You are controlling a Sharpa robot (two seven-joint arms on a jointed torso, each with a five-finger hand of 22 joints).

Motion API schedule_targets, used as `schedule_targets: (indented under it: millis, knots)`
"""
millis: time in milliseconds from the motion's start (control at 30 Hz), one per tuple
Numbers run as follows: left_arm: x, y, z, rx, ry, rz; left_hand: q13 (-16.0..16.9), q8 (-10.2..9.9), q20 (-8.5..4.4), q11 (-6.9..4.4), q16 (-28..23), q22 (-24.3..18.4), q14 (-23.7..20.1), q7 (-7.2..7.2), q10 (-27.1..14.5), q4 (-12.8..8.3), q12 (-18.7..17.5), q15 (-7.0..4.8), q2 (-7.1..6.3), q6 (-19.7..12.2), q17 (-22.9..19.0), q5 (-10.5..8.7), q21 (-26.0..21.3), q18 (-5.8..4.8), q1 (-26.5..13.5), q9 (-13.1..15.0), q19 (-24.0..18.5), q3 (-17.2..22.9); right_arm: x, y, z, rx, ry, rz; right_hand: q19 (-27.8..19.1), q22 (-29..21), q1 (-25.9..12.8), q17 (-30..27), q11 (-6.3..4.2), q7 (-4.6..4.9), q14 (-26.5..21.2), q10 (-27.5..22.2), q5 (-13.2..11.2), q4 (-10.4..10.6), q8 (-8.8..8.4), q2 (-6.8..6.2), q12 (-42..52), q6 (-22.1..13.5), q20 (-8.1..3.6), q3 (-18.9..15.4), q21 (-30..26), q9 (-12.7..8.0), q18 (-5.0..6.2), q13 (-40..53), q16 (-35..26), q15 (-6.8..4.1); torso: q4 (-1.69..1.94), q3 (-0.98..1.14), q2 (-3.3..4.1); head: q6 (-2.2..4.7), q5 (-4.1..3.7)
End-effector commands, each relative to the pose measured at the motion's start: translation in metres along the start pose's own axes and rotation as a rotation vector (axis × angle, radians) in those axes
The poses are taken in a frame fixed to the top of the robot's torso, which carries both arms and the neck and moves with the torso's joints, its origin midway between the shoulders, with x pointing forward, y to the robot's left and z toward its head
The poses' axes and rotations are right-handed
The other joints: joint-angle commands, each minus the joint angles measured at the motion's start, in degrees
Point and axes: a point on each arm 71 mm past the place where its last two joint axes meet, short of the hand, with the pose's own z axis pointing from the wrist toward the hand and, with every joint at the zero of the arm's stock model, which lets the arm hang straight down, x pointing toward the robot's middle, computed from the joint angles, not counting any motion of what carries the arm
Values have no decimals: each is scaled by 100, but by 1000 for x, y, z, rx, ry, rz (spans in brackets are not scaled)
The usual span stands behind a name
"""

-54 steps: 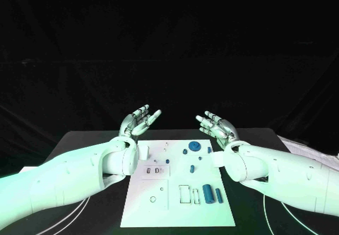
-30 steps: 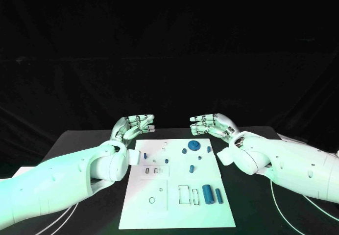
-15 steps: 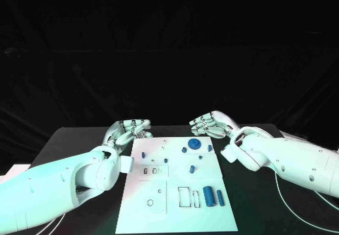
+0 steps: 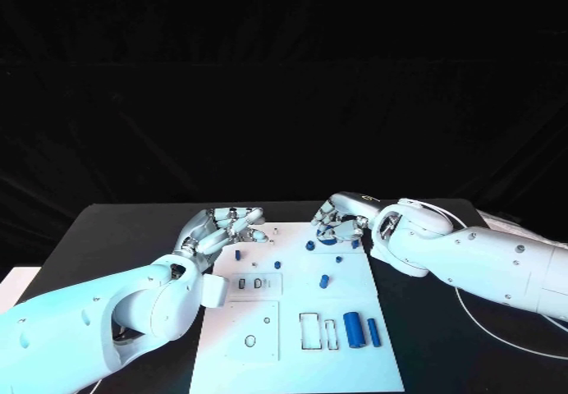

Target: Assemble the parts on the task board

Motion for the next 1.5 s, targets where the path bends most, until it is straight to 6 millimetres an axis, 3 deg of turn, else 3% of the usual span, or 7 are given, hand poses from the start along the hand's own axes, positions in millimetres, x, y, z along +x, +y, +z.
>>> schedule_targets:
  millis: [33,167,333,433,767,900,1500]
  knots:
    - [6,-3,-1,-2,35,-16,3,-21,27,29,-15,10,-50,25,-30,-15,-27,4,-14,-20,11,2,27,84,-17,-7,-17,-23,1,1,2,45,53,-207,27,179,-41,324,-20,-68,241,-28,-24,120,-15,-64,-20,11,1,54,283,-2,69,5,471,-38,36,-3,107,18,-21]
    - [8,-6,-3,-3,40,-23,4,-30,31,35,-18,12,-62,31,-39,-17,-40,9,-14,-27,24,3,28,83,-29,-8,-27,-32,-1,5,4,43,56,-241,15,458,-61,814,-17,-87,237,-122,-31,255,-18,-171,-26,-5,-5,144,715,-3,65,2,1242,-32,46,0,156,48,-23]
    - [10,-7,-4,-6,44,-30,4,-38,33,40,-18,14,-69,38,-46,-19,-50,12,-13,-33,33,3,30,82,-35,-8,-34,-39,0,11,6,42,83,-274,210,1508,-51,1999,-41,-87,203,-183,-52,454,-18,-300,-20,-20,10,249,1626,-2,-53,7,2539,-5,60,-2,200,57,-34]
    - [11,-8,-4,-3,45,-33,4,-41,34,42,-18,16,-71,41,-49,-21,-54,13,-11,-36,38,3,32,82,-37,-8,-36,-40,2,14,7,43,102,-300,292,1873,-92,2404,-47,-100,202,-192,-86,560,-14,-383,-15,-16,13,215,1918,1,-97,11,2950,4,70,-3,218,57,-49]
    - [12,-8,-4,2,46,-34,4,-44,35,43,-17,17,-72,43,-51,-24,-58,14,-3,-37,43,3,34,83,-34,-8,-37,-38,5,20,13,34,122,-326,357,2339,-5,2892,-38,-119,150,-181,-78,727,-2,-405,-8,41,26,245,2305,7,-155,14,3467,-2,80,-8,258,58,-64]
    - [12,-8,-4,2,45,-33,4,-46,35,45,-16,18,-73,45,-53,-28,-61,14,1,-39,48,4,35,83,-30,-8,-39,-37,6,24,15,25,126,-335,481,2666,40,3216,-46,-120,181,-126,-71,786,7,-391,3,93,27,295,2540,12,-202,17,3780,-3,83,-2,272,56,-52]
    - [11,-8,-3,-2,42,-32,5,-48,36,45,-16,20,-75,47,-53,-32,-64,15,5,-39,52,4,37,83,-28,-7,-41,-35,10,26,22,27,139,-348,700,3326,159,3699,-115,-172,151,141,-96,997,52,-306,15,394,18,592,3040,44,-294,21,4306,-62,113,-1,311,13,-36]
